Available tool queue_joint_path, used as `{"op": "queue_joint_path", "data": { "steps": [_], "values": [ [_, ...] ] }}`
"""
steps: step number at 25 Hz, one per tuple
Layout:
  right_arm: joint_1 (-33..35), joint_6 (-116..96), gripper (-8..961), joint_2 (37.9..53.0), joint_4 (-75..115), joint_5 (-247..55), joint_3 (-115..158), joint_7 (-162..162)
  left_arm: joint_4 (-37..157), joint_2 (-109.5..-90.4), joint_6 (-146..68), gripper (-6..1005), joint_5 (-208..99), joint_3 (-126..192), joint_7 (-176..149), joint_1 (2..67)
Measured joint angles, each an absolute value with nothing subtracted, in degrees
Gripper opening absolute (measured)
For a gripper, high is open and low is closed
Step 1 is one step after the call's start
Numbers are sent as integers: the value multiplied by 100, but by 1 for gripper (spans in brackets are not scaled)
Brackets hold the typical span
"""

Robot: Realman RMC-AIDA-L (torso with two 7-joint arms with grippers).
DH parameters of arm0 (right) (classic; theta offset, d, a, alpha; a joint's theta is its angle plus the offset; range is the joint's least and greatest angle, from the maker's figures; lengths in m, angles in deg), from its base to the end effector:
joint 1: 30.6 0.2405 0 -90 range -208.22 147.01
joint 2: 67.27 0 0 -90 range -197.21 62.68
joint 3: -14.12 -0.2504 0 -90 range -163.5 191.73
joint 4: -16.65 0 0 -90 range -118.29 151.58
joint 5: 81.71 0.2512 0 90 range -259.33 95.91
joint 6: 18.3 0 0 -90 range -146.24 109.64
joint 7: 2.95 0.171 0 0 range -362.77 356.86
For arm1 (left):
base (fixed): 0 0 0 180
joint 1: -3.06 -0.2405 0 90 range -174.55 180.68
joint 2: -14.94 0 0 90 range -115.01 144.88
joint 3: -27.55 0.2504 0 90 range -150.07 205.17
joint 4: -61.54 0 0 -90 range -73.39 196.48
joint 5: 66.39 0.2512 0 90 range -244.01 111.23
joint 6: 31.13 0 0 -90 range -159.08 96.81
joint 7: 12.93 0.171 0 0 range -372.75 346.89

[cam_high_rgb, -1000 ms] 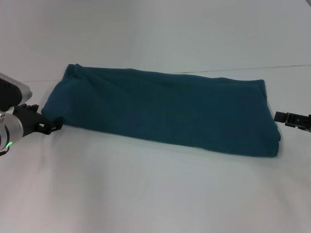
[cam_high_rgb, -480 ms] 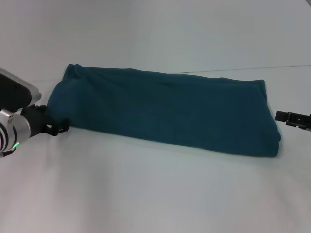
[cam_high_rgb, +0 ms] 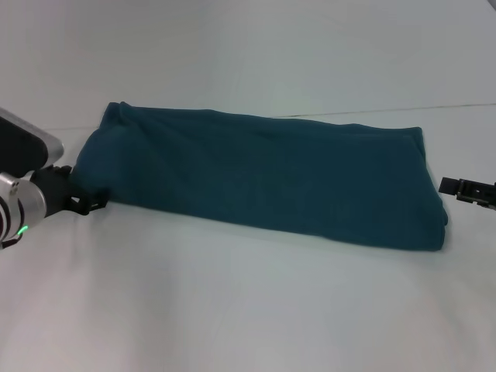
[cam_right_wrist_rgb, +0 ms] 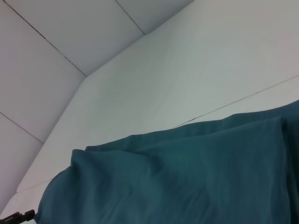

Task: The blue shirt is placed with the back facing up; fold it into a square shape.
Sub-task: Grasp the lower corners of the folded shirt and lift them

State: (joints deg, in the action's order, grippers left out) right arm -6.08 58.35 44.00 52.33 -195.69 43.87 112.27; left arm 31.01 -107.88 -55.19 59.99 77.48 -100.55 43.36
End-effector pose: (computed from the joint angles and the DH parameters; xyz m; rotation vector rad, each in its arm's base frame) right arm 0.3755 0.3789 0.0721 -1.9989 1.5256 0.7607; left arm -0.3185 0.4894 -0.0402 -2.0841 -0.6153 0.0736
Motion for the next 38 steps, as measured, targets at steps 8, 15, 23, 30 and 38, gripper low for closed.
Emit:
{"op": "queue_joint_path", "data": {
  "steps": [8, 15, 23, 30, 38],
  "values": [
    [-603, 5813, 659, 4407, 5233, -19565, 4390, 11227, 3116, -10775, -5379, 769, 5999, 7778, -10055, 4337],
    [-579, 5794, 654, 4415, 5232, -19564, 4391, 11204, 3128, -10776, -5374, 769, 5999, 7787, -10055, 4348],
    [-583, 5790, 648, 4442, 5233, -19551, 4391, 11204, 3129, -10786, -5276, 576, 6093, 7793, -10064, 4338],
    [-626, 5794, 549, 4444, 5233, -19509, 4383, 11216, 3132, -10801, -5275, 423, 6121, 7797, -10079, 4357],
    [-628, 5813, 536, 4448, 5248, -19505, 4382, 11201, 3140, -10793, -5275, 135, 6128, 7800, -10080, 4375]
  ]
}}
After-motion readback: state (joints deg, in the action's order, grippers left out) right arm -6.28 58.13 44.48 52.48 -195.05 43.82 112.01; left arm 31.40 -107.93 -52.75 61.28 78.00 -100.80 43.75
